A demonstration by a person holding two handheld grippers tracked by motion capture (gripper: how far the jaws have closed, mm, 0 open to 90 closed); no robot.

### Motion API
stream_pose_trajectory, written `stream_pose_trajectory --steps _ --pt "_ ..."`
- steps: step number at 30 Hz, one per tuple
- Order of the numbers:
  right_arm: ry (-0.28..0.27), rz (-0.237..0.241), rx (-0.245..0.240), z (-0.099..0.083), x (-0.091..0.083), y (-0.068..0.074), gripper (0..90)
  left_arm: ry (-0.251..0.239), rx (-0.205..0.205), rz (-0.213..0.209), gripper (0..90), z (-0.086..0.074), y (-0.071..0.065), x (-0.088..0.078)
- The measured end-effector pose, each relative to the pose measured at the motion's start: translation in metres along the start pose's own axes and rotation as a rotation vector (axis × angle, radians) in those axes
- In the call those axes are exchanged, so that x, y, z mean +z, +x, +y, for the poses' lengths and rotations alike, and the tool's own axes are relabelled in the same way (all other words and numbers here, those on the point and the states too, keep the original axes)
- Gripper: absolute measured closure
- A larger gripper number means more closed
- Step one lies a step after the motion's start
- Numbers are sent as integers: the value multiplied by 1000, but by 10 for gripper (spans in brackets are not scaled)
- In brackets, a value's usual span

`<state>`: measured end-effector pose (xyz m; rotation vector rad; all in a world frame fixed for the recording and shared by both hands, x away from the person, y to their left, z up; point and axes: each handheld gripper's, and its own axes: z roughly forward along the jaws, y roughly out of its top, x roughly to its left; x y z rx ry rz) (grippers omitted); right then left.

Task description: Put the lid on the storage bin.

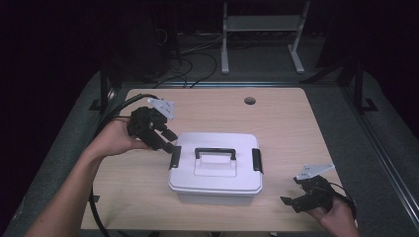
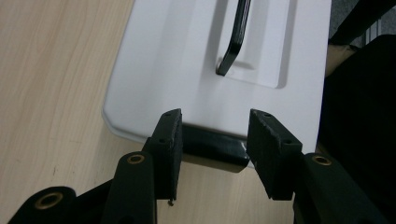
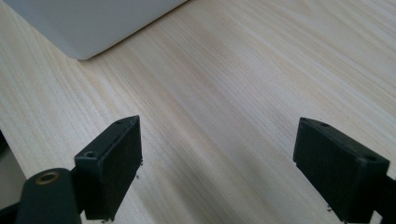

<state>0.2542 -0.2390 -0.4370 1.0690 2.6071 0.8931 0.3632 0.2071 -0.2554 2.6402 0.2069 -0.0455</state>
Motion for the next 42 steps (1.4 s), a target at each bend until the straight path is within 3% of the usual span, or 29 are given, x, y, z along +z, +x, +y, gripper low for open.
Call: stream_pose_trajectory --steps 20,24,42 --pt "-4 2 16 -4 -1 -2 146 -29 -46 27 483 -41 4 9" --pt "-1 0 21 -5 -1 -3 146 -43 -75 34 462 -53 5 12" --pt "5 1 15 -4 0 -1 144 -69 -125 54 368 -83 4 22"
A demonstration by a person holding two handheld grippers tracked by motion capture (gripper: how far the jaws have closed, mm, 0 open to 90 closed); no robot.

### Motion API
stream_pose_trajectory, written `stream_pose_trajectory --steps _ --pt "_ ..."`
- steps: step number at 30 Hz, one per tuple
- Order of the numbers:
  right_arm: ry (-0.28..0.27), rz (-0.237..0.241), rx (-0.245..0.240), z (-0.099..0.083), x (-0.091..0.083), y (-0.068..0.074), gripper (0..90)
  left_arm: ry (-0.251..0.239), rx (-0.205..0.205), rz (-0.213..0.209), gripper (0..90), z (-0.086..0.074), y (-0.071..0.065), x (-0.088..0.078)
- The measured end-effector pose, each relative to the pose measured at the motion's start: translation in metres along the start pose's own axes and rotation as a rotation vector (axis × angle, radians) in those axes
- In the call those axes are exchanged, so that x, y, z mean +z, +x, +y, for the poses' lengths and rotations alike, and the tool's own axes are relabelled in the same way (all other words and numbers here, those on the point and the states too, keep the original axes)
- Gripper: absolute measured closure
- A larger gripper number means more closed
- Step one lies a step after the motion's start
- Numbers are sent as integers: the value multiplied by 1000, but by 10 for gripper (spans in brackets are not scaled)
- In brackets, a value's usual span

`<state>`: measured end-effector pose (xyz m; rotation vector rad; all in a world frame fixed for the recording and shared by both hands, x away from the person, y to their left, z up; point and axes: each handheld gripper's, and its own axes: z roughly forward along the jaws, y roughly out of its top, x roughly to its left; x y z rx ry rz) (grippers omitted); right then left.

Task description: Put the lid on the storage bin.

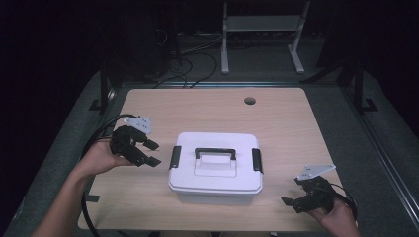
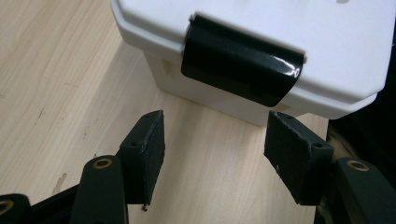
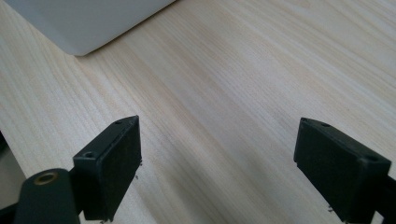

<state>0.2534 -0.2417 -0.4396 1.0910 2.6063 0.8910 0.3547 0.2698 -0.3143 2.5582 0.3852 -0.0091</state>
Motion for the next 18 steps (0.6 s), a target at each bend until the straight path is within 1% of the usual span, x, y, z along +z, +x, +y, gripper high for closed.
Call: stream_pose_trajectory --steps 5,6,9,12,14,15,18 --pt "-4 0 -2 1 0 0 144 -7 -12 6 339 -6 1 1" --pt "-1 1 0 1 1 0 145 -11 -22 7 333 -9 1 3" --pt "1 1 -3 1 1 0 144 -9 -25 1 332 -12 2 4" --pt "0 2 -4 2 1 0 144 -14 -47 13 317 -20 3 6" --pt "1 2 -3 2 2 1 144 -13 -48 16 307 -21 3 6" --pt "1 2 -3 2 2 1 144 -16 -55 19 298 -23 3 7" --pt "2 1 -4 2 2 1 144 -8 -59 22 290 -28 3 9"
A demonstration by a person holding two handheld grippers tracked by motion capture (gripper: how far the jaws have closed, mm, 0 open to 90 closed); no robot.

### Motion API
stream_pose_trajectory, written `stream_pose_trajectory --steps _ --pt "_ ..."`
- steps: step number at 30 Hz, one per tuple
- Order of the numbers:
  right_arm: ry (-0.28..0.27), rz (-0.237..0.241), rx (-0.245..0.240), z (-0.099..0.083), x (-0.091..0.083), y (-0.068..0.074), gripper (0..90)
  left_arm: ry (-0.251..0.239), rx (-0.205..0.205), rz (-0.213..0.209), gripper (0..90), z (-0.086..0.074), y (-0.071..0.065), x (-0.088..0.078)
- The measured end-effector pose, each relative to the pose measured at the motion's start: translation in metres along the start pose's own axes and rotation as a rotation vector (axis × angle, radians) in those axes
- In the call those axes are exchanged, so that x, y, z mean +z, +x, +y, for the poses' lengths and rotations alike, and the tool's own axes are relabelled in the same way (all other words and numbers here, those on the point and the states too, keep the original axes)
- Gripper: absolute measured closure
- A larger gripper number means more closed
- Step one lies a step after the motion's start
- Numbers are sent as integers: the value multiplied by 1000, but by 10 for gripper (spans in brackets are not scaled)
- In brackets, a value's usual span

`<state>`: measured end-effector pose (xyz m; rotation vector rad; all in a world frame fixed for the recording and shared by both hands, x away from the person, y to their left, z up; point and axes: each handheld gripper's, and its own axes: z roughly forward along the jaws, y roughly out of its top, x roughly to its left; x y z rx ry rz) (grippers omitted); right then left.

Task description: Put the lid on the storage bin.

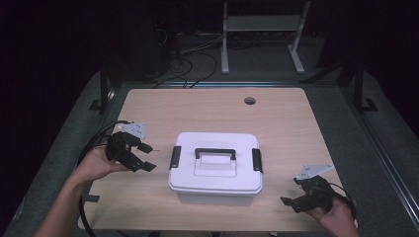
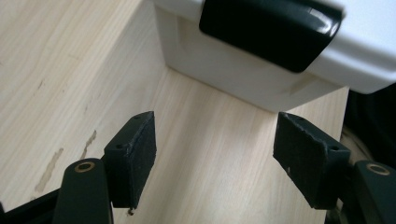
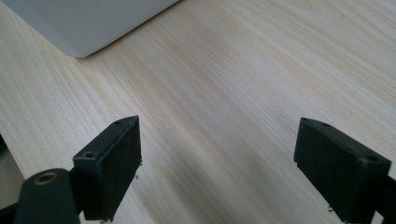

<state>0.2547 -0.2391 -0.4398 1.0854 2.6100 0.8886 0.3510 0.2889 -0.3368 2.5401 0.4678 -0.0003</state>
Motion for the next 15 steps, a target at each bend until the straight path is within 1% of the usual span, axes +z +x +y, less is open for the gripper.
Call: stream_pose_trajectory --steps 2,6,7,8,10,15 --pt "2 0 -2 0 0 1 144 -6 -7 4 288 -5 0 1" --pt "3 2 -1 0 0 1 144 -3 -15 1 287 -10 0 4" --pt "3 0 -2 0 0 1 144 -5 -16 -3 285 -11 0 4" --pt "2 1 -2 0 0 1 144 -17 -21 -13 275 -13 -1 6" --pt "3 2 -3 0 1 1 145 -21 -23 -13 273 -14 -1 7" --pt "4 3 -1 0 2 0 144 -14 -29 -15 268 -19 0 11"
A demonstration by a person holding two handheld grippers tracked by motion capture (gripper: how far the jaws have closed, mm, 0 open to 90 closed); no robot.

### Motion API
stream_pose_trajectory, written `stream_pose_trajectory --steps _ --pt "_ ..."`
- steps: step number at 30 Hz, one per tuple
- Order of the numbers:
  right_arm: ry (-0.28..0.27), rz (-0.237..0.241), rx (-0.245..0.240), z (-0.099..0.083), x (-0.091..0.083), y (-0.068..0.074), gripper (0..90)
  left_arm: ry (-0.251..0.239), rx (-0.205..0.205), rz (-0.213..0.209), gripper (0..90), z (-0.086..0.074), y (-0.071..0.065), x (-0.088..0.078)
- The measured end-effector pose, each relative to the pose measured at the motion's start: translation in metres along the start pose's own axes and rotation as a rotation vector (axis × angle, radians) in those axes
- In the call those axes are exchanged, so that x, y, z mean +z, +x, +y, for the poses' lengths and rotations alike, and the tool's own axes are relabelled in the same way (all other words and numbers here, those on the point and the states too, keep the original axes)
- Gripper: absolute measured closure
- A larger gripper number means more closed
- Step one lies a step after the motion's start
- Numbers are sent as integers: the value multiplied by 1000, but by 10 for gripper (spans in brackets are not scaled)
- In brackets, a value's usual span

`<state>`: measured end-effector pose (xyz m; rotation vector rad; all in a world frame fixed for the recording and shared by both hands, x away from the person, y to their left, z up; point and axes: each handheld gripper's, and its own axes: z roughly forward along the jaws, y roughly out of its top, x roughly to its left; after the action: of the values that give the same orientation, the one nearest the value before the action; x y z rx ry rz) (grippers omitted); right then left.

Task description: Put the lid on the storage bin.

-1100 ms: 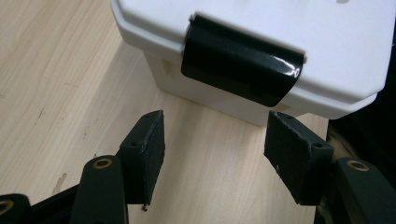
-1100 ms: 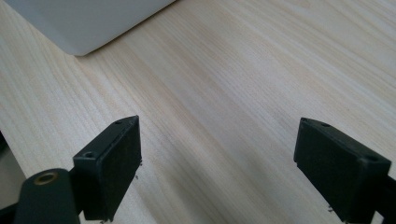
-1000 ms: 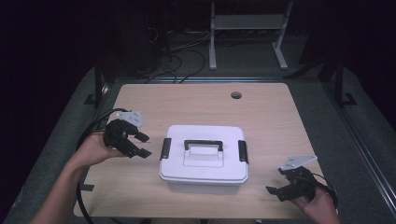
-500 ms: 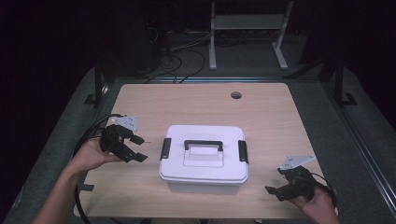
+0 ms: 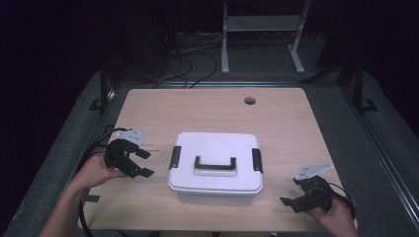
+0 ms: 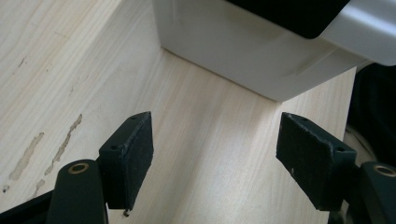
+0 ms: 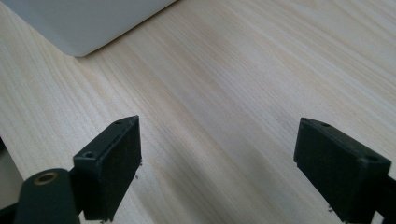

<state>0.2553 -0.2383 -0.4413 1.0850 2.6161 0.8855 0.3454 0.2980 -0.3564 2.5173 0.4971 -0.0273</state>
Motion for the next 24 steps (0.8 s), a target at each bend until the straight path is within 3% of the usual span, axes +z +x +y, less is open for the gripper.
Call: stream_pose_trajectory --steps 14,24 --pt "-1 -3 1 -2 -1 2 145 -15 -18 28 244 -19 -2 2" --pt "-7 -3 1 -1 -1 5 145 -25 -35 67 174 -32 -7 2"
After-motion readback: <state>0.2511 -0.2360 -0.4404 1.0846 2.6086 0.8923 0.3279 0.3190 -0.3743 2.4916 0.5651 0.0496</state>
